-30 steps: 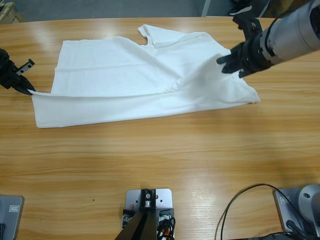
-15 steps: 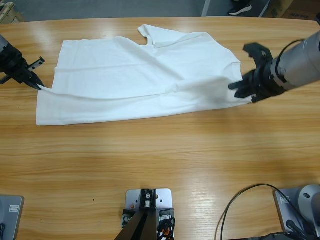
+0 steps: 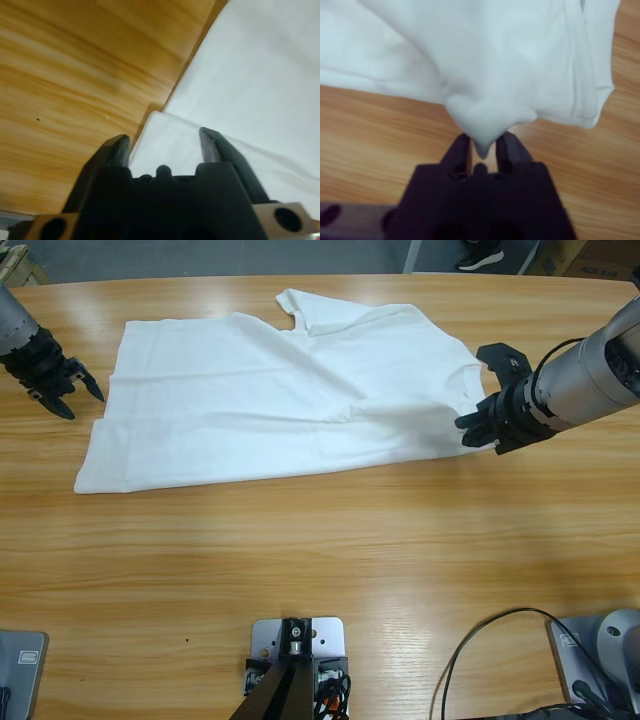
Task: Fold clothes
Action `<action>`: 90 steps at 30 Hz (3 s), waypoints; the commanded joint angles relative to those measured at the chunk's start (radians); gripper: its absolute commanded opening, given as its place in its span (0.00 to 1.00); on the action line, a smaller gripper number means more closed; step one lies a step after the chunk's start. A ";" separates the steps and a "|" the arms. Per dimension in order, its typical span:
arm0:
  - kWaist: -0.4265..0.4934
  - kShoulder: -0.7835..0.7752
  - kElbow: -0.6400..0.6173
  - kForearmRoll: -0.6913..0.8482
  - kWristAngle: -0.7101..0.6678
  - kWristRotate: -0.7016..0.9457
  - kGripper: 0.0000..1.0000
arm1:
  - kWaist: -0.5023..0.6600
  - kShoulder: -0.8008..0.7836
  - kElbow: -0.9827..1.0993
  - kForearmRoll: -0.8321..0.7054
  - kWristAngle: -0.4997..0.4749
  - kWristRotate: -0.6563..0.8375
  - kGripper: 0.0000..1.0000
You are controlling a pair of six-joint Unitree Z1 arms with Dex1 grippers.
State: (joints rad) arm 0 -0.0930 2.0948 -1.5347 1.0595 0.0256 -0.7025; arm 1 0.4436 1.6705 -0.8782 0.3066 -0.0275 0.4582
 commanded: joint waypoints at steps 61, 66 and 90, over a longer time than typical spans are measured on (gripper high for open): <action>-0.402 -0.264 0.160 -0.006 -0.033 -0.051 0.82 | -0.401 0.070 0.266 -0.510 0.425 0.123 0.71; -0.402 -0.263 0.168 -0.009 -0.032 -0.051 0.82 | -0.401 0.155 0.257 -0.554 0.467 0.123 0.71; -0.402 -0.251 0.169 -0.021 -0.032 -0.051 0.82 | -0.427 0.067 0.257 -0.575 0.505 0.071 0.44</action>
State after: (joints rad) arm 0 -0.4922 1.8065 -1.3932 1.0513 0.0091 -0.7526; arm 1 0.0347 1.8094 -0.6347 -0.3587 0.5311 0.5276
